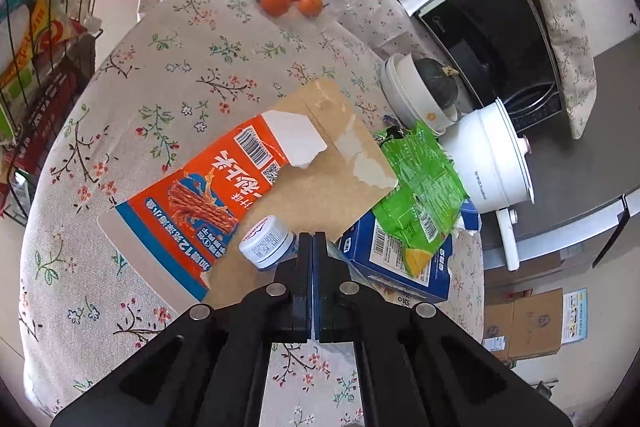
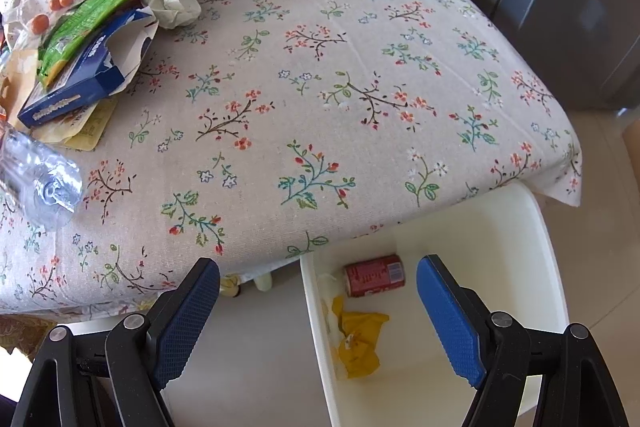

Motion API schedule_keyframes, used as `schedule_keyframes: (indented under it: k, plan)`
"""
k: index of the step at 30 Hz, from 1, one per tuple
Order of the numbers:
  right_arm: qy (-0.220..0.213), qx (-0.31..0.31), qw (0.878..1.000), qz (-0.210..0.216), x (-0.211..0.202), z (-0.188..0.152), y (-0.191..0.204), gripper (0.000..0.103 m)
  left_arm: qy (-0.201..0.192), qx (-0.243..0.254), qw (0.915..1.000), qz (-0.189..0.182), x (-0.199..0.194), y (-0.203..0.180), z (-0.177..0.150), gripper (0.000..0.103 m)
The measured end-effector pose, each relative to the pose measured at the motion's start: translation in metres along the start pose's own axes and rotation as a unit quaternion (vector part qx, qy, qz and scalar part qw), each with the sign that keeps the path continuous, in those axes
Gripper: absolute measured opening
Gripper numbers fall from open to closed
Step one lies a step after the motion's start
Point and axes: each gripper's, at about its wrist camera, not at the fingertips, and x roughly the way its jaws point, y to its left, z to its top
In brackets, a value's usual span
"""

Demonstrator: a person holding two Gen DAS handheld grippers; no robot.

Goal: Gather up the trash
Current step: 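Move the left tool to the clear plastic bottle and grasp its neck, then lift the bottle with the left tool while the right tool grasps the green snack bag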

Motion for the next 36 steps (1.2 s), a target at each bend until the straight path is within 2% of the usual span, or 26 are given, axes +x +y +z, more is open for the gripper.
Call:
schedule_keyframes:
  k: [3,7,9,11,13,14,16,22,25,29,32,36]
  plan:
    - [-0.004,0.008,1.000,0.001,-0.003,0.000,-0.002,0.084,0.010,-0.002,0.9999,0.008,0.004,0.003,-0.004,0.000]
    - [-0.005,0.023,1.000,0.010,-0.006,0.000,-0.004,0.084,0.029,-0.043,0.9986,0.011,0.010,0.018,-0.007,0.002]
    - [-0.006,0.027,0.999,0.017,-0.008,0.000,-0.003,0.084,0.031,-0.040,0.9986,0.014,0.011,0.018,-0.008,0.009]
    - [-0.008,0.024,0.999,0.021,-0.009,0.001,-0.001,0.084,0.025,-0.036,0.9988,0.019,0.012,0.018,-0.007,0.032]
    - [-0.007,0.019,1.000,0.019,-0.007,0.002,0.002,0.084,0.017,-0.053,0.9983,0.018,0.012,0.022,-0.004,0.048]
    - [-0.006,0.018,1.000,0.017,-0.006,0.003,0.002,0.084,0.016,-0.063,0.9978,0.014,0.012,0.024,-0.003,0.053]
    - [-0.001,0.018,1.000,0.017,-0.002,0.004,0.003,0.084,0.022,-0.078,0.9967,0.010,0.016,0.026,0.001,0.055]
    - [0.007,0.012,1.000,0.015,0.007,0.008,0.005,0.084,0.018,-0.092,0.9956,0.010,0.030,0.022,0.002,0.054]
    - [0.008,0.013,1.000,0.015,0.007,0.013,0.006,0.084,0.025,-0.095,0.9945,0.035,0.039,0.024,0.003,0.038]
    - [-0.001,0.018,1.000,0.024,0.001,0.023,0.014,0.084,0.017,-0.088,0.9956,0.026,0.040,0.021,0.003,0.037]
    - [-0.013,0.020,0.999,0.033,-0.005,0.032,0.025,0.084,0.019,-0.084,0.9963,-0.009,0.032,0.014,0.001,0.033]
    - [-0.024,0.026,0.998,0.048,-0.008,0.046,0.041,0.084,0.001,-0.023,0.9992,-0.032,0.004,-0.011,-0.004,0.032]
